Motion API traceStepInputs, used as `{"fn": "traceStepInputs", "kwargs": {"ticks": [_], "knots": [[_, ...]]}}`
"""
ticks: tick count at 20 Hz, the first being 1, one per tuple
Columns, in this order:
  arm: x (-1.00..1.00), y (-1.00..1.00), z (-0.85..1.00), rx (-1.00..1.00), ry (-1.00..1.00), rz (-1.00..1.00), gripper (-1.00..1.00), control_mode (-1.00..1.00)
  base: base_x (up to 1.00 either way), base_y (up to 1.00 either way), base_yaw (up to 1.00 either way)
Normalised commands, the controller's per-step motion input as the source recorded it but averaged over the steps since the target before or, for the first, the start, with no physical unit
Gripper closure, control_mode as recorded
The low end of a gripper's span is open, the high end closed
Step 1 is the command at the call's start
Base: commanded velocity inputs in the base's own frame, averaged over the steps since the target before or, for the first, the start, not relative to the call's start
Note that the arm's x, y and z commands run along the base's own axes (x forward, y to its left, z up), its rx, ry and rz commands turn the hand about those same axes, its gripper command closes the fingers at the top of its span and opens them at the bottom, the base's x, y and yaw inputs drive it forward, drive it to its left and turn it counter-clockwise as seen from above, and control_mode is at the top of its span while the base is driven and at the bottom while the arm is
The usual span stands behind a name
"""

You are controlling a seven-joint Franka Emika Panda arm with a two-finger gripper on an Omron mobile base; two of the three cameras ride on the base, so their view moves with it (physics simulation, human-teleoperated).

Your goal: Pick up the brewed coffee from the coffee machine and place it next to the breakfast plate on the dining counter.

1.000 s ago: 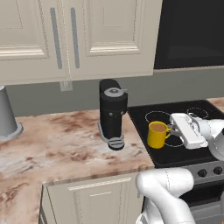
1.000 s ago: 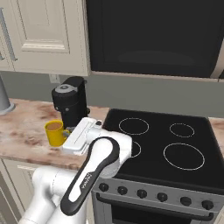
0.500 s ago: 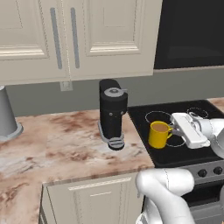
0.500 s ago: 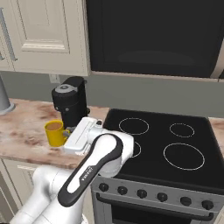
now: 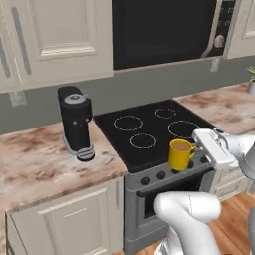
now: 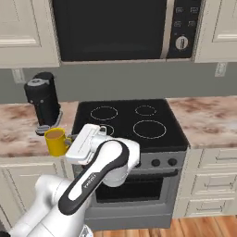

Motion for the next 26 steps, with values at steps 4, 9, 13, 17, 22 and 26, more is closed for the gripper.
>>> {"fn": "traceStepInputs", "kwargs": {"ticks": [4, 9, 13, 17, 22, 26], "knots": [[0.00, 0.00, 0.00, 0.00, 0.00, 0.00, 1.00, 1.00, 0.00, 0.00, -0.83], [0.00, 0.00, 0.00, 0.00, 0.00, 0.00, 1.00, 1.00, 0.00, 0.00, -0.88], [0.00, 0.00, 0.00, 0.00, 0.00, 0.00, 1.00, 1.00, 0.00, 0.00, -0.91], [0.00, 0.00, 0.00, 0.00, 0.00, 0.00, 1.00, 1.00, 0.00, 0.00, -0.91], [0.00, 0.00, 0.00, 0.00, 0.00, 0.00, 1.00, 1.00, 0.00, 0.00, -0.90], [0.00, 0.00, 0.00, 0.00, 0.00, 0.00, 1.00, 1.00, 0.00, 0.00, -0.90]]}}
